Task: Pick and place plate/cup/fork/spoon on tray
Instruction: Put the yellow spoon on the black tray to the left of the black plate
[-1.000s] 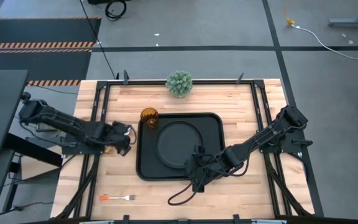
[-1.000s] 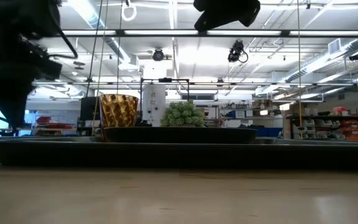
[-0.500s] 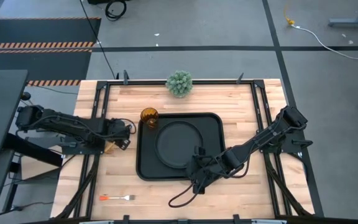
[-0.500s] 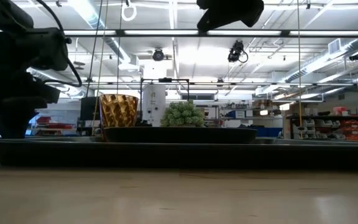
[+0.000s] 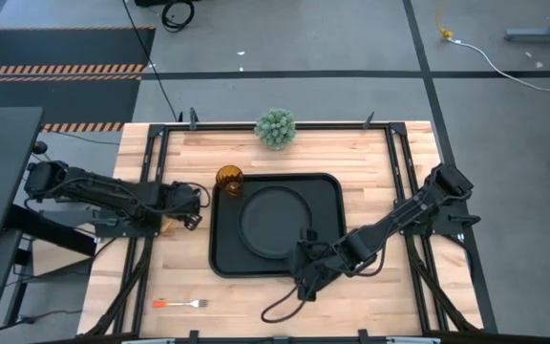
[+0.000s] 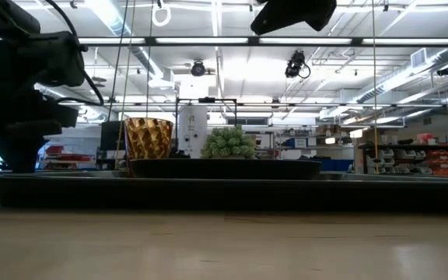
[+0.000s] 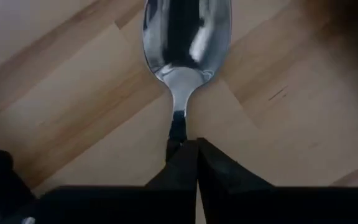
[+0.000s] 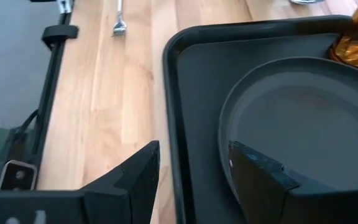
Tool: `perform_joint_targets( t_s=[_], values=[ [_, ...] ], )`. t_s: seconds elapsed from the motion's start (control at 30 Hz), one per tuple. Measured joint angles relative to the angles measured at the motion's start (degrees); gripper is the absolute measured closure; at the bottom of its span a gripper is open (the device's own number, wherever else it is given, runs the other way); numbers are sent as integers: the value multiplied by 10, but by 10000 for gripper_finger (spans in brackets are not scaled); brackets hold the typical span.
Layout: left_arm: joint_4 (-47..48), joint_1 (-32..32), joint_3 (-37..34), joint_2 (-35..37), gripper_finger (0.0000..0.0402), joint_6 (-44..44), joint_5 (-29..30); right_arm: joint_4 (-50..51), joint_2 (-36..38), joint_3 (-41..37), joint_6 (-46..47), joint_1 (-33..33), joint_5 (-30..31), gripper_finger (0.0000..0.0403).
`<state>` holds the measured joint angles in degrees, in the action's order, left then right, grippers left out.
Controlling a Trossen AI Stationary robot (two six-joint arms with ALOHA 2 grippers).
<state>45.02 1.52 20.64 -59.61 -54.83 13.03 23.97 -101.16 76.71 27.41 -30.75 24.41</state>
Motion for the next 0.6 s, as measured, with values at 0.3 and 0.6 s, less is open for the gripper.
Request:
perform_joint_targets(
  t_s=[0.3,0.6],
  values=[
    [40,72,79,-1,399,-52,-34,5,0,0,-1,-30,0,206],
    [111,190,229,0,400,-127,-11,17,0,0,3,-44,1,206]
  ],
)
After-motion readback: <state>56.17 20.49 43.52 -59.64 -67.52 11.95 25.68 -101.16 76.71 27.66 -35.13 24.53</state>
